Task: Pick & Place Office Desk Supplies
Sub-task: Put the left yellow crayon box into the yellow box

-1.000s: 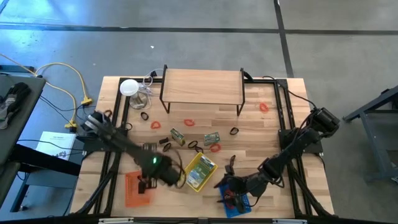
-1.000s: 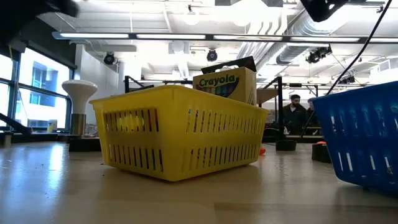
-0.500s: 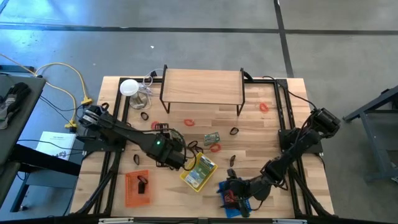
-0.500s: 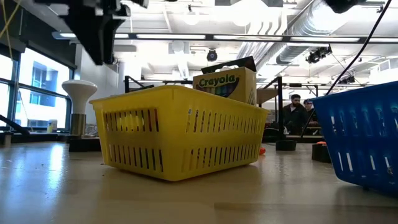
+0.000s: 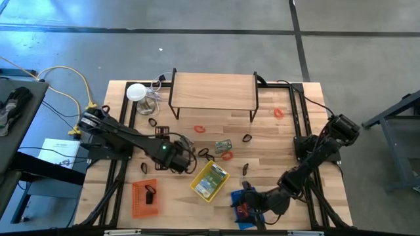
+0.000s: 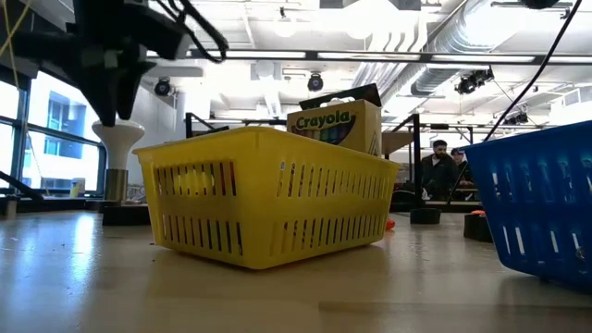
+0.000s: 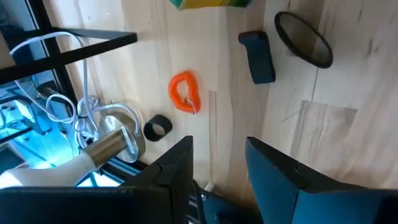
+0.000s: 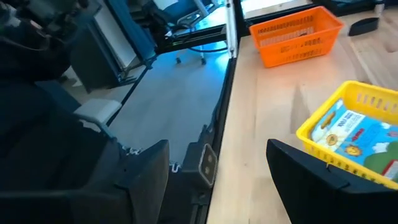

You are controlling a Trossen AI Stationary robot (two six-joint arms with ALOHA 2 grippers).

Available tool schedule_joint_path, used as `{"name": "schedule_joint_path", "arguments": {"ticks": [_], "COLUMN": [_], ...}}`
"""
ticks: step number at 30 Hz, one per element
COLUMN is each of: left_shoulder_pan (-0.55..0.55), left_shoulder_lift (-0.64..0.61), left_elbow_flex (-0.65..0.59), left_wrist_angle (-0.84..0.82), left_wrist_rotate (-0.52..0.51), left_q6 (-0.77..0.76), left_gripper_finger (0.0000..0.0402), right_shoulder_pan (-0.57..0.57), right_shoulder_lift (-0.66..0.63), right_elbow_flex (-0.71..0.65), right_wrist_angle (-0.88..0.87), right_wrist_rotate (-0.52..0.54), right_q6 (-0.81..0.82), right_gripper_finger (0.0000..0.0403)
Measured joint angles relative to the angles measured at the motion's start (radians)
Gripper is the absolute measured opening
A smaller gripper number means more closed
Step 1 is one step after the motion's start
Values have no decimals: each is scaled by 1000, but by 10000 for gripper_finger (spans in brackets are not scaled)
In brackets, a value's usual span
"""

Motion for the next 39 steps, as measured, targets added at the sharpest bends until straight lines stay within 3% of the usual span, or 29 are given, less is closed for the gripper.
{"name": "schedule_joint_path", "arguments": {"ticks": [7,18,23,29,39], "left_shoulder_pan": [27,138,165,167,209], "left_shoulder_lift": [-119,-357,-354,-346,-295], "left_elbow_flex": [-2,-221,-311,-312,-312], "left_wrist_angle": [89,561,713,794,803], "left_wrist_rotate": [-6,19,13,0,68], "left_q6": [130,387,463,550,574], "left_gripper_finger": [137,137,137,137,137], "right_shoulder_pan": [0,16,35,43,39], "right_shoulder_lift": [0,0,0,0,0], "right_elbow_flex": [0,0,0,0,0], "right_wrist_angle": [10,24,23,23,23], "right_wrist_rotate": [57,59,103,111,115], "right_q6": [25,52,52,59,68], "right_gripper_finger": [256,256,256,256,256]}}
